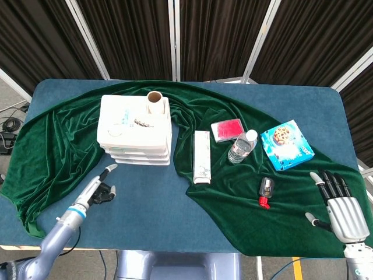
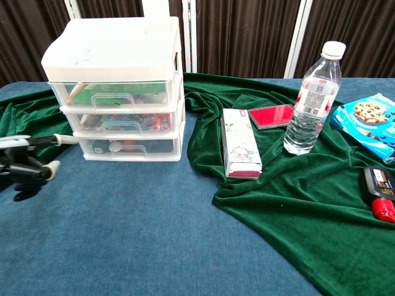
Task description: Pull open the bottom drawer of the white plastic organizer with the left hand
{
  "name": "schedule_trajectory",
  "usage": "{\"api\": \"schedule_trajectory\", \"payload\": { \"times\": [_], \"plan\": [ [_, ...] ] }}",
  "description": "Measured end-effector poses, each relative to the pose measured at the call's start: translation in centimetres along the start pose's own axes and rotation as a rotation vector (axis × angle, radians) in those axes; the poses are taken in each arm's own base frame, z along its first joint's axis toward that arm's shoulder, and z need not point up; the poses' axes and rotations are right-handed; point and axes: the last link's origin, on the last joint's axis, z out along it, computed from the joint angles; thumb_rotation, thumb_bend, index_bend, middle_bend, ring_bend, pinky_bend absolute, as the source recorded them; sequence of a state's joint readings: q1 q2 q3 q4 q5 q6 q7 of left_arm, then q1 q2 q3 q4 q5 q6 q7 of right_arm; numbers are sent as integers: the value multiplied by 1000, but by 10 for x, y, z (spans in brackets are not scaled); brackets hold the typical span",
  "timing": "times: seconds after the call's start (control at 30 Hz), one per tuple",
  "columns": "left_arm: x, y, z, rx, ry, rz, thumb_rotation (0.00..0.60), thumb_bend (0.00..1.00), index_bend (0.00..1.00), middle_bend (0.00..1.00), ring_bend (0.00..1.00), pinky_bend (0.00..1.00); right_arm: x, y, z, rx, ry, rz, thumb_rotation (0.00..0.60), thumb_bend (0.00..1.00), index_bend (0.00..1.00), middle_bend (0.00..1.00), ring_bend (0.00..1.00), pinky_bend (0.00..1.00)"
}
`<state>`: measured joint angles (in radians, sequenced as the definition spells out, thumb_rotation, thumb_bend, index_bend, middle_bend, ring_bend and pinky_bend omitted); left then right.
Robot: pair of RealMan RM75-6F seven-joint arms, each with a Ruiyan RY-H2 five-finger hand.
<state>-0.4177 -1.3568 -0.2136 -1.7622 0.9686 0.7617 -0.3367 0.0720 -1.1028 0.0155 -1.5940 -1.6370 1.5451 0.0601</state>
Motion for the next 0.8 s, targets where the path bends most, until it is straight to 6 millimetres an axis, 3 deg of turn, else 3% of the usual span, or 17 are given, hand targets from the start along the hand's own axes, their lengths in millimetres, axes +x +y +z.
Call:
{"api": "schedule_trajectory", "payload": {
  "times": [0.43,0.8],
  "plan": [
    [-22,13,40,62,-64,-68,600,726,32,932,860,800,3,3,1,1,-4,24,600,44,0,0,0,0],
    [-43,19,59,91,-101,-64,600,726,43,933,860,800,4,4,1,4,-5,40,600,44,0,0,0,0]
  ]
}}
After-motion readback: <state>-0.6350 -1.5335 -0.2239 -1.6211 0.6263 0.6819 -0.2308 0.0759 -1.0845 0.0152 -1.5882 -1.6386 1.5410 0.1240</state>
